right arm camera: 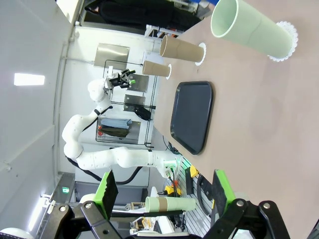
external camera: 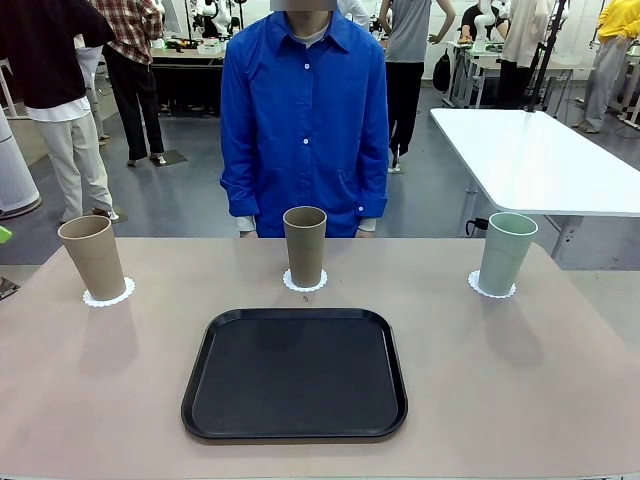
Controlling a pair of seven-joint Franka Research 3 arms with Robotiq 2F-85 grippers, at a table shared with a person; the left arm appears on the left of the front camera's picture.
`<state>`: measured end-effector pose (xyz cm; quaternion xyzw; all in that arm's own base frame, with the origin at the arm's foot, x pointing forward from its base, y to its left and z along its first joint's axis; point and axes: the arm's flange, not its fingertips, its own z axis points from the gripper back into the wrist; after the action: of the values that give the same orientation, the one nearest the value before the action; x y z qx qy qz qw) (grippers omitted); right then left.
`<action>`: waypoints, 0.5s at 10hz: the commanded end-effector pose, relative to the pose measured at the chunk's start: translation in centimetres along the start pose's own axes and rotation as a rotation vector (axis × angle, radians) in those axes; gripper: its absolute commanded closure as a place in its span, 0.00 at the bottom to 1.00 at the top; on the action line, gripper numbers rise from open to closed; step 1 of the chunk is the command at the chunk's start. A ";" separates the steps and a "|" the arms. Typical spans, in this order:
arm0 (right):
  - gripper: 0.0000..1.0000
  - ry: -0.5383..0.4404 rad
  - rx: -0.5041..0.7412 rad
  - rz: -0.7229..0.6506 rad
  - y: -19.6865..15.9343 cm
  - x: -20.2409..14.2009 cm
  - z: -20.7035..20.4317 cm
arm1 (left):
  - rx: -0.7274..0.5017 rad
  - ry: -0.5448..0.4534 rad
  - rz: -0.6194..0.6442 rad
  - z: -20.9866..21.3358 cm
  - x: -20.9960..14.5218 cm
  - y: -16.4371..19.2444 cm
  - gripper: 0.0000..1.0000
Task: Place coasters on the table and set cups on them.
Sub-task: Take one Reusable plastic cup from the Flat Tray and place it on a coaster set by the human.
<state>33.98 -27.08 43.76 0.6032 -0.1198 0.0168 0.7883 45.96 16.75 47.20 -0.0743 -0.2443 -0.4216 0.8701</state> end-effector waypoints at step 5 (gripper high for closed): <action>0.00 -0.001 0.008 0.004 0.1 0.0 0.0 | 0.108 0.237 -0.089 4.1 4.7 -8.3 0.00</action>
<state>33.98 -27.08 43.77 0.6032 -0.1198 0.0169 0.7883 41.15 10.30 53.09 0.0350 -0.1788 -0.4546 0.8719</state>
